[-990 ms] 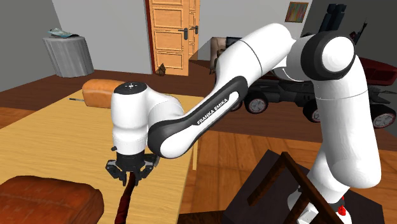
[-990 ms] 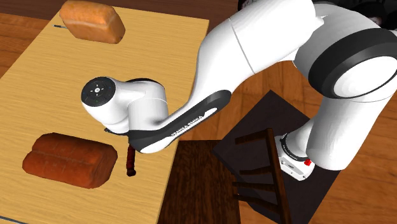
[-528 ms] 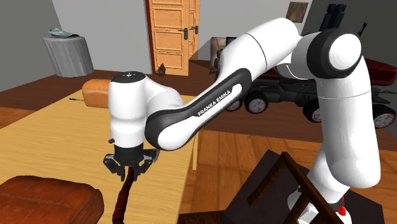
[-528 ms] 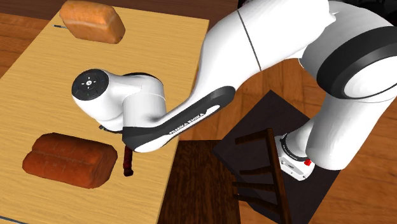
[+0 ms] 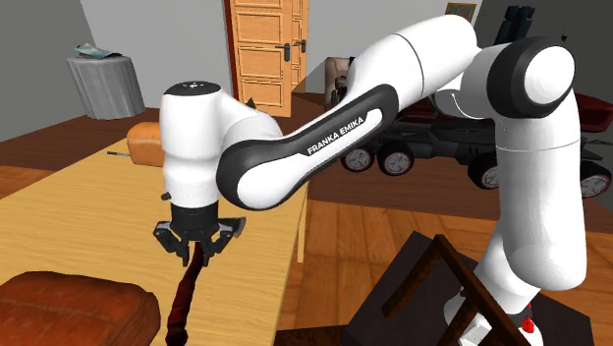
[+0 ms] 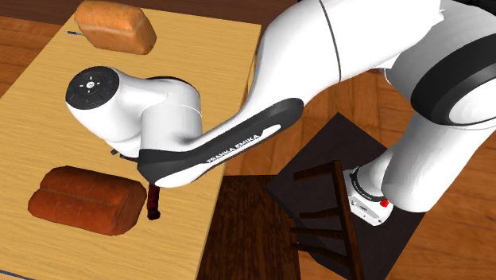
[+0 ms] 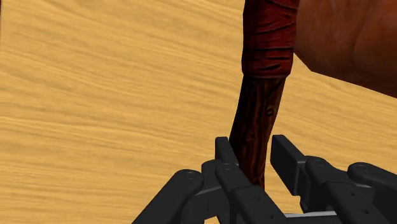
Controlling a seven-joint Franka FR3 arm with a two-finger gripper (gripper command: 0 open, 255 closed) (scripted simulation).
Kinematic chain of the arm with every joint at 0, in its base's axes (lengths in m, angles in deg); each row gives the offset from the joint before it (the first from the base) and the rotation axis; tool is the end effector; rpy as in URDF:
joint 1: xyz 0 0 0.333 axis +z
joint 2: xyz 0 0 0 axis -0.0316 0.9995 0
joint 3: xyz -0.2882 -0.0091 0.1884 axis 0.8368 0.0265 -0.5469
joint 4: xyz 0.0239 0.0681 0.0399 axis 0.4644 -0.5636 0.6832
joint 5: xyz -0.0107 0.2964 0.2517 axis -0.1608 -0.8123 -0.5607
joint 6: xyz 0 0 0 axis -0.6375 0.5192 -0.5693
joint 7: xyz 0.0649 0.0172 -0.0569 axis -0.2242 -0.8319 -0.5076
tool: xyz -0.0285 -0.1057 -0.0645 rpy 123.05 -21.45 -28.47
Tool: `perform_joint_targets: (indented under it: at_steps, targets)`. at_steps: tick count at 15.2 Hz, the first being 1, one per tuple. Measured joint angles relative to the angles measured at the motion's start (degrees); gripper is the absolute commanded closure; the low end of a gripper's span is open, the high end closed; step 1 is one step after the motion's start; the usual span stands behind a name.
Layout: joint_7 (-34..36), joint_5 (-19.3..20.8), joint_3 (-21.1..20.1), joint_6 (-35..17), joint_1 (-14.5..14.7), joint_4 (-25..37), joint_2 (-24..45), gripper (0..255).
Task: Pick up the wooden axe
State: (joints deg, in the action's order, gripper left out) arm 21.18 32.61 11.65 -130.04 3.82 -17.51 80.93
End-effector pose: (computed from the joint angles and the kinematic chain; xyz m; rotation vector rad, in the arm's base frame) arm 0.4951 0.4512 0.4171 -2.8148 1.0125 -0.1180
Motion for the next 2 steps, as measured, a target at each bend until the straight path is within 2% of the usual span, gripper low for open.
perform_joint_targets:
  at_steps: [2]
  targets:
    - [-0.18,-0.38,-0.25,1.16,0.07,0.93,-0.31,255]
